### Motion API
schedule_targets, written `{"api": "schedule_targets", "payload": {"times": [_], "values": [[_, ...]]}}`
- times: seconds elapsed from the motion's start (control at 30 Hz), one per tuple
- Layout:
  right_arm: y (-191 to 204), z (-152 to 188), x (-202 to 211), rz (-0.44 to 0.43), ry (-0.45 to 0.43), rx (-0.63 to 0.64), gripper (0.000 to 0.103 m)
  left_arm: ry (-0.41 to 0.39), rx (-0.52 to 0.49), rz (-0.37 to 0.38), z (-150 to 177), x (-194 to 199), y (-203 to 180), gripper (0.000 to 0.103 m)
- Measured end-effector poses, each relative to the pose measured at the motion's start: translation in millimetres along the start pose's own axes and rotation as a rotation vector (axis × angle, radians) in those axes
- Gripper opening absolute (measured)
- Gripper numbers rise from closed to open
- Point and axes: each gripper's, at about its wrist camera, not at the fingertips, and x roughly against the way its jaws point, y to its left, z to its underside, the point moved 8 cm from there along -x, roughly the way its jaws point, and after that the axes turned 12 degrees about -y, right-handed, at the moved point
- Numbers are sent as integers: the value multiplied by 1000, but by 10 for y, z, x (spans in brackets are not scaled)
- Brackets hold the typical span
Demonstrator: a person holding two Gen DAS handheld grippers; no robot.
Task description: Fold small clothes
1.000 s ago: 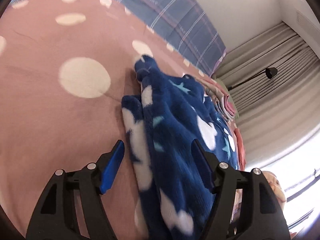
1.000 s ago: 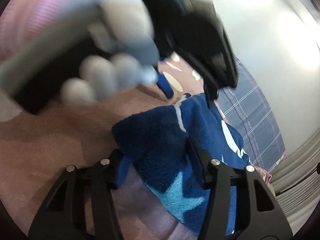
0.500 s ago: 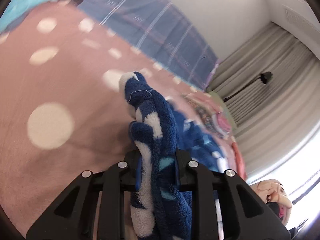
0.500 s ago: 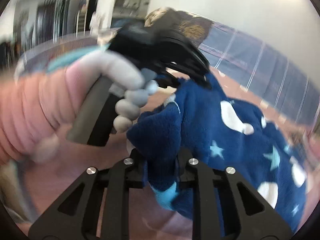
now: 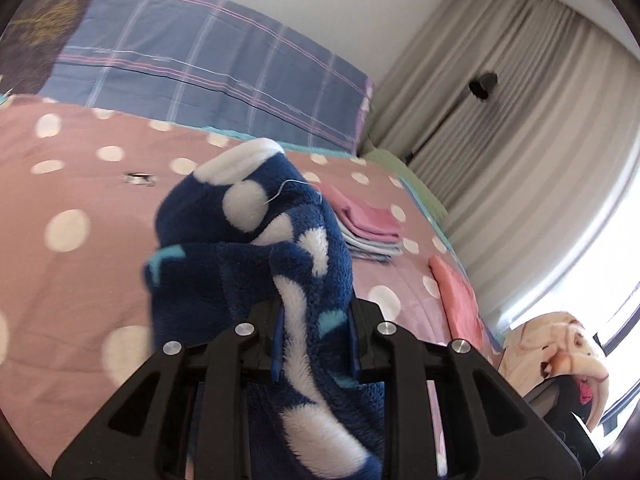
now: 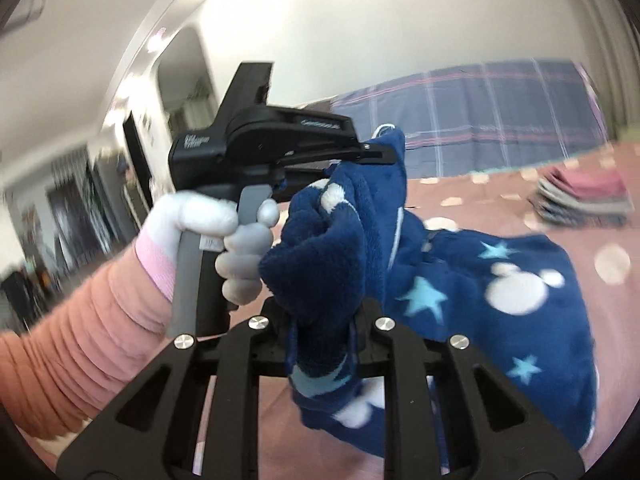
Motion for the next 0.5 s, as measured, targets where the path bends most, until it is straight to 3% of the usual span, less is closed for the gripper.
{"api": "schedule_targets", "payload": {"times": [0.2, 0.4, 0.5], "values": [[-757, -65, 380, 25, -35, -218, 18, 114, -132, -30, 329, -636, -559, 25], [-1435, 337, 587, 53, 33, -463, 17, 235, -171, -59, 806, -1142, -752, 30], [-1647, 535, 623, 66, 58, -569, 17, 284, -160, -28, 995, -1319, -843, 29]]}}
